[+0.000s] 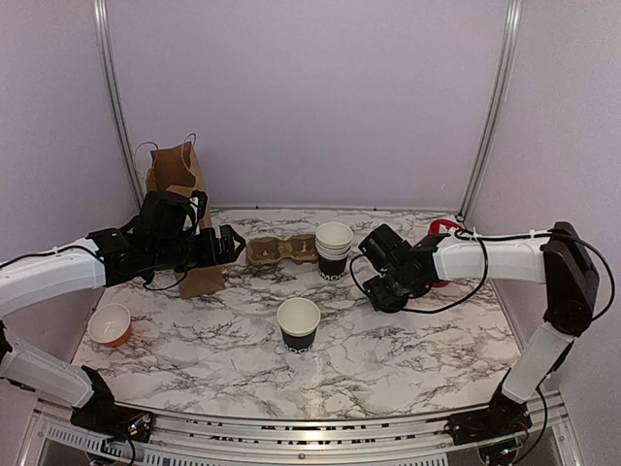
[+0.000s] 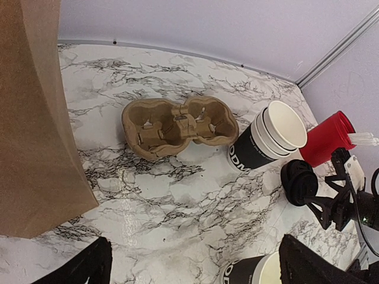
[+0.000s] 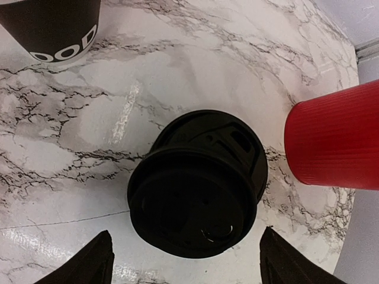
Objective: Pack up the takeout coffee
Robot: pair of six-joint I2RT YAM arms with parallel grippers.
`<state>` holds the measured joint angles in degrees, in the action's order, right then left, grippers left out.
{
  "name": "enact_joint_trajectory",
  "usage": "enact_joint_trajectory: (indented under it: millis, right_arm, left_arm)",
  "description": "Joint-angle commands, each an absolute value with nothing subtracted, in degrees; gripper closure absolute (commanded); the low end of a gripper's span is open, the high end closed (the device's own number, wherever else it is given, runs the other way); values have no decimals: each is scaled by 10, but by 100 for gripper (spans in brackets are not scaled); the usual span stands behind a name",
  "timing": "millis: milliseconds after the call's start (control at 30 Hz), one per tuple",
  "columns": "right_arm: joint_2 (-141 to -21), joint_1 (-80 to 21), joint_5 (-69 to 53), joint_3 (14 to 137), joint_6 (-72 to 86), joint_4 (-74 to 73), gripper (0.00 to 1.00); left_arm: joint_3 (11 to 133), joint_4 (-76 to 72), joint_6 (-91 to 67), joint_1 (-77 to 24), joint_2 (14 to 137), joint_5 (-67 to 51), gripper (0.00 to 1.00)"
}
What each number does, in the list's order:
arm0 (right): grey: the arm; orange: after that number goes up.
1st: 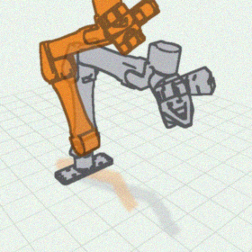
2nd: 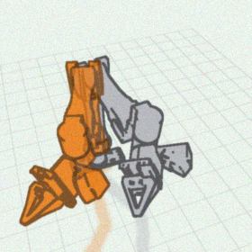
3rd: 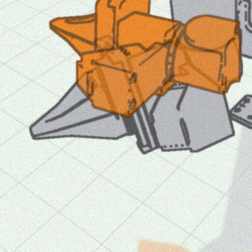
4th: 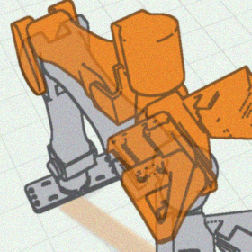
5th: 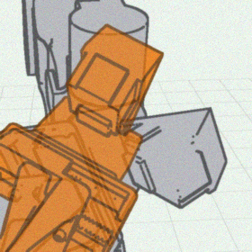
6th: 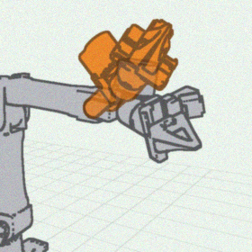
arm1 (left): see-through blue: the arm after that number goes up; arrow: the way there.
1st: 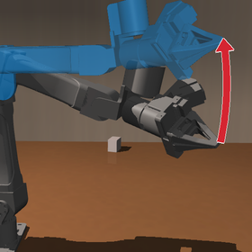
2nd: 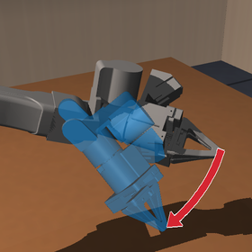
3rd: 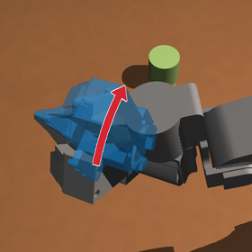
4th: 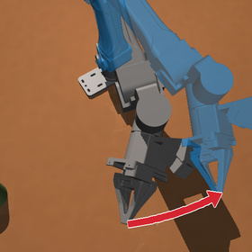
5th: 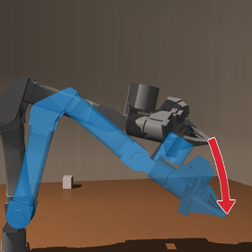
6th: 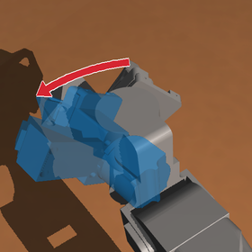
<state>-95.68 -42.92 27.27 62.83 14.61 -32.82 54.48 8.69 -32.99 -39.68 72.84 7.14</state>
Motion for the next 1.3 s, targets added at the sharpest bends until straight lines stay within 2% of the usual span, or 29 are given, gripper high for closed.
enact_joint_trajectory:
  millis: [0, 300, 1100, 1267]
  right_arm:
    - [-990, -454, 322, 659, 157, -351, 17]
    - [-1025, -471, 393, 677, 171, -375, 17]
    - [-1089, -477, 432, 676, 174, -348, 13]
    - [-1088, -477, 432, 670, 176, -341, 18]
  left_arm:
    - [553, 73, -323, -395, 732, 73, 1]
    - [548, 74, -323, -394, 724, 76, 1]
    - [554, 74, -323, -394, 734, 71, 1]
    - [554, 74, -323, -394, 734, 70, 1]
